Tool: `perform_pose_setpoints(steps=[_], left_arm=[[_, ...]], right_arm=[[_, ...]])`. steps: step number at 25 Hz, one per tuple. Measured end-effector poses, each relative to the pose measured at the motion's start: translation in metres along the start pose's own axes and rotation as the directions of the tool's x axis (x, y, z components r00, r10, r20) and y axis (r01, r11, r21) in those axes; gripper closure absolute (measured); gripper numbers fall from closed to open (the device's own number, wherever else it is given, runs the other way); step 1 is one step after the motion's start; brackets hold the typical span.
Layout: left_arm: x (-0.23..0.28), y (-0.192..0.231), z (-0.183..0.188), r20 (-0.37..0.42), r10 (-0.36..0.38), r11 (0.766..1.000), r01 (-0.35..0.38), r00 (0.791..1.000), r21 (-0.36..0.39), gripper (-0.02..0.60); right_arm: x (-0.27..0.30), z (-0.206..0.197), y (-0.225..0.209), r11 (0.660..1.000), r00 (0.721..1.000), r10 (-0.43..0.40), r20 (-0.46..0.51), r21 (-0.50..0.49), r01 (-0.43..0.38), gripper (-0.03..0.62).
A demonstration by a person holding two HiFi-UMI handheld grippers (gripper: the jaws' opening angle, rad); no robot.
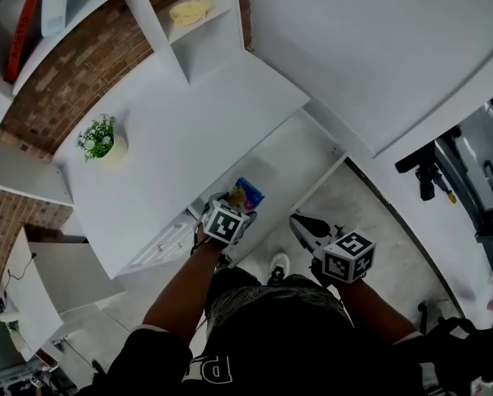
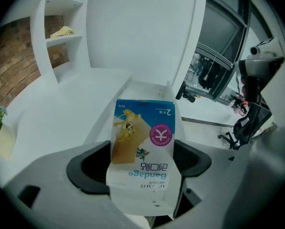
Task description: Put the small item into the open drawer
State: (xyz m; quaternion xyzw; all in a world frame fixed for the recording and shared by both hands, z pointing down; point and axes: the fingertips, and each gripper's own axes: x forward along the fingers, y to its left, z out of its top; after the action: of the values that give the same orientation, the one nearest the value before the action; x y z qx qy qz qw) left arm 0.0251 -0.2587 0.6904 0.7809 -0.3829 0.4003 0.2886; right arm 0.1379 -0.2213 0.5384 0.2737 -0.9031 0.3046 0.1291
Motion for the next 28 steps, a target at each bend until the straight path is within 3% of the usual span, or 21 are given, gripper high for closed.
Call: perform_pose_setpoints(steps=[7, 13, 22, 28], left_arm=[[0.056, 0.006, -0.025, -0.117, -0.003, 1.000, 0.005, 0.993, 0.017, 0.178], [0.096, 0.017, -0.040, -0.140, -0.011, 0.998, 0.003, 0.990, -0.057, 0.178], [0.143, 0.024, -0.055, -0.245, -0.016, 1.000, 0.015, 0.969, -0.007, 0.178], [0.156, 0.032, -0.060, -0.271, 0.000, 1.000, 0.002, 0.963, 0.008, 0.178]], right_arm=[[-0.007, -0.016, -0.019, 0.999, 1.000, -0.028, -0.012, 0.043, 0.029, 0.589], [-0.022, -0.029, -0.040, 0.995, 0.994, -0.089, -0.060, 0.043, 0.091, 0.589], [-0.025, -0.040, -0.053, 0.990, 0.989, -0.116, -0.091, 0.073, 0.123, 0.589], [-0.025, -0.051, -0.058, 0.986, 0.984, -0.131, -0.120, 0.091, 0.143, 0.589]])
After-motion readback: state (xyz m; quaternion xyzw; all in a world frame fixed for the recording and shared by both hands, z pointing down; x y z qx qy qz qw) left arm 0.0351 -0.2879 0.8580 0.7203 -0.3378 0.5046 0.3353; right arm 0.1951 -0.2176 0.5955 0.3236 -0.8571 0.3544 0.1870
